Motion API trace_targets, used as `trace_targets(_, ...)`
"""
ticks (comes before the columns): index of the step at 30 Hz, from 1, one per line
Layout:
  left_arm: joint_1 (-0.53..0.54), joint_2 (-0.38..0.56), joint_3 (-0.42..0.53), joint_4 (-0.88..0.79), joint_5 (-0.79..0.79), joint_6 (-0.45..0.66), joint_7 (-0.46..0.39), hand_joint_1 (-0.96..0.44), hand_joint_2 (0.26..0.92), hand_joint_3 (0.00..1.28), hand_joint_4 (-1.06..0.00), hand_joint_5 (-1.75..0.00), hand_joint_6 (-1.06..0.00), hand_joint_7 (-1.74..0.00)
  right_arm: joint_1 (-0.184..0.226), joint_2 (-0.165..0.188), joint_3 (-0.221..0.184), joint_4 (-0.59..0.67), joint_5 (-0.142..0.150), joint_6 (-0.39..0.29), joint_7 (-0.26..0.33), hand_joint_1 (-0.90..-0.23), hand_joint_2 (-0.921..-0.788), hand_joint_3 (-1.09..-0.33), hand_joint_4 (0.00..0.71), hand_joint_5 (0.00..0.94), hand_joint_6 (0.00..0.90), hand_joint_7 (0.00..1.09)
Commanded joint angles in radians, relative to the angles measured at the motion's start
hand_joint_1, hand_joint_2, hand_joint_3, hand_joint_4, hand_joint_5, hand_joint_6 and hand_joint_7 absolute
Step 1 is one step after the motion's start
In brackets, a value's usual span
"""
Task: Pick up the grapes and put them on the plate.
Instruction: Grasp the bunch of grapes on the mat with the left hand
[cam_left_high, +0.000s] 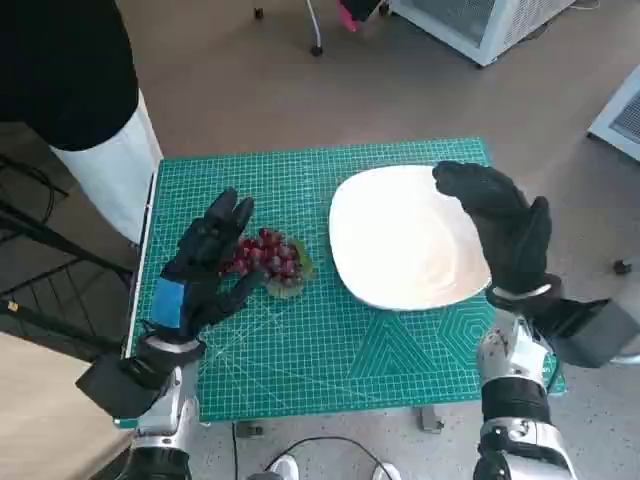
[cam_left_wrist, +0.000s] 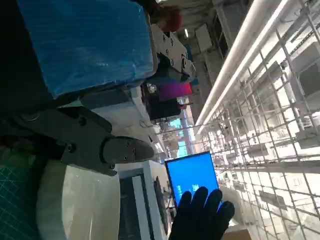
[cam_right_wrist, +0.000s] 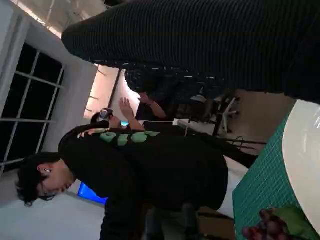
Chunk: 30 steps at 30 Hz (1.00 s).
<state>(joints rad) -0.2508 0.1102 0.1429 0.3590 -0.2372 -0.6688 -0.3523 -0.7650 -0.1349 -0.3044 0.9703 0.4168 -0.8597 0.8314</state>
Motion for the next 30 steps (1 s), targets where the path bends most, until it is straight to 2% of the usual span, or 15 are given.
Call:
trace_targets(1, 0.013, 0.005, 0.000, -0.023, 0.007, 0.001, 0.006, -0.15, 0.921, 0.23, -0.36, 0.00, -0.42, -0.02, 0.008, -0.002, 0.000, 0.011, 0.002, 0.008, 0.013, -0.604, -0.921, -0.591, 0.314, 0.000, 0.364, 0.00)
trace_targets(30, 0.016, -0.002, -0.001, -0.027, 0.004, 0.001, 0.011, -0.14, 0.921, 0.23, -0.36, 0.00, -0.42, -0.02, -0.006, -0.008, -0.002, 0.021, 0.002, 0.006, 0.017, -0.602, -0.921, -0.591, 0.314, 0.000, 0.367, 0.00)
